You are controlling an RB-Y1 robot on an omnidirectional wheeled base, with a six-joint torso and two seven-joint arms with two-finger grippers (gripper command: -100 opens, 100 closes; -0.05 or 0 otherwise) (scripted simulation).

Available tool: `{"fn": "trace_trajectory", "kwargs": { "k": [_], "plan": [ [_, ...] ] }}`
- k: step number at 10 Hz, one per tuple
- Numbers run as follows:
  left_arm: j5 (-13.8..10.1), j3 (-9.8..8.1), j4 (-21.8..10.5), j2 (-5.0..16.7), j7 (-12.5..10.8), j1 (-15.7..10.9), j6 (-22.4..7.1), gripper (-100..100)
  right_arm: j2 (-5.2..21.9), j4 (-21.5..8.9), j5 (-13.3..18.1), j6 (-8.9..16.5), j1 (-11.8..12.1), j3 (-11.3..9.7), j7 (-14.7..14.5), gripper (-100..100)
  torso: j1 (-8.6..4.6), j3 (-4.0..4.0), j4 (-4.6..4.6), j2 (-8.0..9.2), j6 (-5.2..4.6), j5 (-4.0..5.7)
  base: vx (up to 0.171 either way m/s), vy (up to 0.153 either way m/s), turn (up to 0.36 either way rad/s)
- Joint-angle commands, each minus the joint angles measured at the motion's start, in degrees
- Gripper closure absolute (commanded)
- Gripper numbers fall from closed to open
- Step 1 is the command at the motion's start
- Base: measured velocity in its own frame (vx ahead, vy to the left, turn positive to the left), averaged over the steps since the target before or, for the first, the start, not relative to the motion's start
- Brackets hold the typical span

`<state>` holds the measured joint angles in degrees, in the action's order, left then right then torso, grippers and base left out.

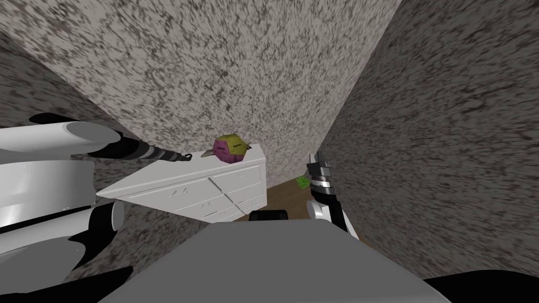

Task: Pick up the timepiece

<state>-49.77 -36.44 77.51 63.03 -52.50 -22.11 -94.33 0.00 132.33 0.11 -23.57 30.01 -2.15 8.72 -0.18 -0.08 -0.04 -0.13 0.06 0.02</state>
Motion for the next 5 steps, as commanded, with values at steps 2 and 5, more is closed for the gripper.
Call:
{"fn": "trace_trajectory", "kwargs": {
  "k": [2, 5],
  "plan": [
    [0.01, -0.06, -0.09, -0.01, 0.25, 0.01, 0.05, 100, 0.00, 0.00, 0.00, 0.00, -0.01, 0.00, 0.00, 0, 0.07, 0.04, 0.02, 0.08, -0.02, -0.01, 0.004, -0.008, 0.015],
    [0.03, -0.08, -0.08, 0.02, 0.19, 0.00, 0.09, 100, 0.00, 0.00, 0.00, 0.00, -0.01, 0.00, 0.00, 0, 0.15, 0.07, 0.02, 0.13, -0.04, -0.04, 0.000, 0.000, 0.000]
  ]
}}
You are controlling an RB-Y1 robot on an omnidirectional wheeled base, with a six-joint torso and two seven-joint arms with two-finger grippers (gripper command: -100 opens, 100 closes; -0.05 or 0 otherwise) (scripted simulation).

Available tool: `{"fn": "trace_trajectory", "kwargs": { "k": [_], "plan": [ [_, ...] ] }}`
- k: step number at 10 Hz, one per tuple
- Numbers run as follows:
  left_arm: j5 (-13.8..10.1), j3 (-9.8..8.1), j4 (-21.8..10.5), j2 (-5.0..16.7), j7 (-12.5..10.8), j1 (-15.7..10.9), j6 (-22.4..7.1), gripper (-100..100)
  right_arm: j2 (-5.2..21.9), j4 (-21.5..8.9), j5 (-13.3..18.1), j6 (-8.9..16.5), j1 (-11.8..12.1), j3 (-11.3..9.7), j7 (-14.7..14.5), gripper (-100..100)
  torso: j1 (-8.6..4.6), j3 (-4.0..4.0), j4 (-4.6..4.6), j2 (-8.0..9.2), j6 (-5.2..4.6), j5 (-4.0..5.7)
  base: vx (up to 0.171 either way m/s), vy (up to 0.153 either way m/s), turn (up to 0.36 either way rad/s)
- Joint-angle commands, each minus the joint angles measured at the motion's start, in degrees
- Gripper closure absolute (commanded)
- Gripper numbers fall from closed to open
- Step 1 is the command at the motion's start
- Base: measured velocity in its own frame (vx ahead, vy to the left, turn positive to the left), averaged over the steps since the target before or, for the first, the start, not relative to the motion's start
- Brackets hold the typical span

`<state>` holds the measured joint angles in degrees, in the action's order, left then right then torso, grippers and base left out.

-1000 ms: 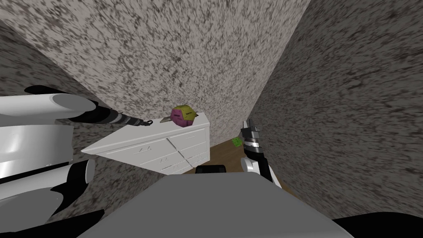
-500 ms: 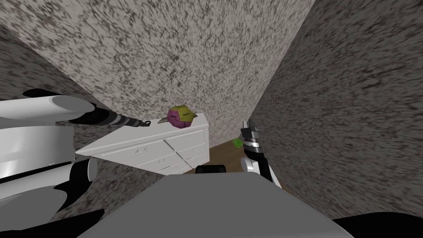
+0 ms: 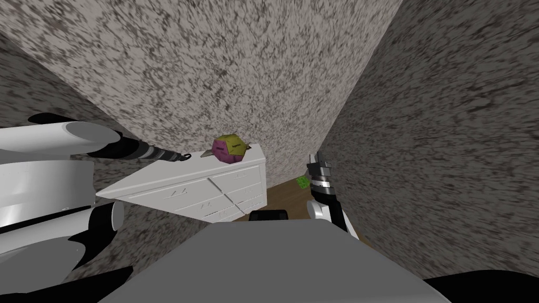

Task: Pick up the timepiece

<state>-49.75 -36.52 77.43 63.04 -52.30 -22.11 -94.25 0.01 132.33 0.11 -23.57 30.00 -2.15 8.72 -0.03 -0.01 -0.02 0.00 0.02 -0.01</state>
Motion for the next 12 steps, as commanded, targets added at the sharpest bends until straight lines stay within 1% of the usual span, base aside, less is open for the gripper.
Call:
{"fn": "trace_trajectory", "kwargs": {
  "k": [1, 2, 3, 4, 10, 11, 12],
  "plan": [
    [0.00, 0.00, 0.00, 0.00, 0.00, 0.00, 0.00, 100, 0.00, 0.00, 0.00, 0.00, 0.00, 0.00, 0.00, 0, 0.00, 0.00, 0.00, 0.00, 0.00, 0.00, 0.000, 0.000, 0.000],
    [0.00, 0.00, 0.00, 0.00, 0.00, 0.00, 0.00, 0, 0.00, 0.00, 0.00, 0.00, 0.00, 0.00, 0.00, 0, 0.00, 0.00, 0.00, 0.00, 0.00, 0.00, 0.000, 0.000, 0.000],
    [-0.32, 0.69, 1.98, 0.26, -2.43, 0.32, -0.64, 100, 0.00, 0.00, 0.00, 0.00, 0.00, 0.00, 0.00, 0, 0.00, 0.00, 0.00, 0.00, 0.00, 0.00, -0.028, 0.038, -0.109],
    [-0.46, 0.92, 2.86, 0.38, -3.46, 0.49, -0.92, 100, 0.00, 0.00, 0.00, 0.00, -0.01, 0.00, 0.00, 0, 0.07, 0.02, 0.01, 0.05, -0.10, 0.01, -0.068, 0.058, -0.105],
    [-1.28, 2.32, 8.14, 1.05, -9.66, 1.47, -2.63, 100, 0.00, 0.00, 0.00, 0.00, -0.01, 0.00, 0.00, 0, 0.12, 0.11, 0.04, 0.18, 0.01, -0.02, -0.048, 0.046, -0.040],
    [-1.16, 2.27, 7.37, 0.99, -8.80, 1.28, -2.31, 100, 0.00, 0.00, 0.00, 0.00, -0.01, 0.00, 0.00, 0, 0.12, 0.11, 0.05, 0.19, 0.01, -0.02, -0.021, 0.018, -0.013],
    [-1.18, 2.31, 7.48, 1.00, -9.02, 1.28, -2.36, 0, 0.00, 0.00, 0.00, 0.00, 0.00, 0.00, 0.00, 0, 0.08, 0.08, 0.03, 0.13, 0.04, -0.03, 0.000, 0.000, 0.000]
  ]
}}
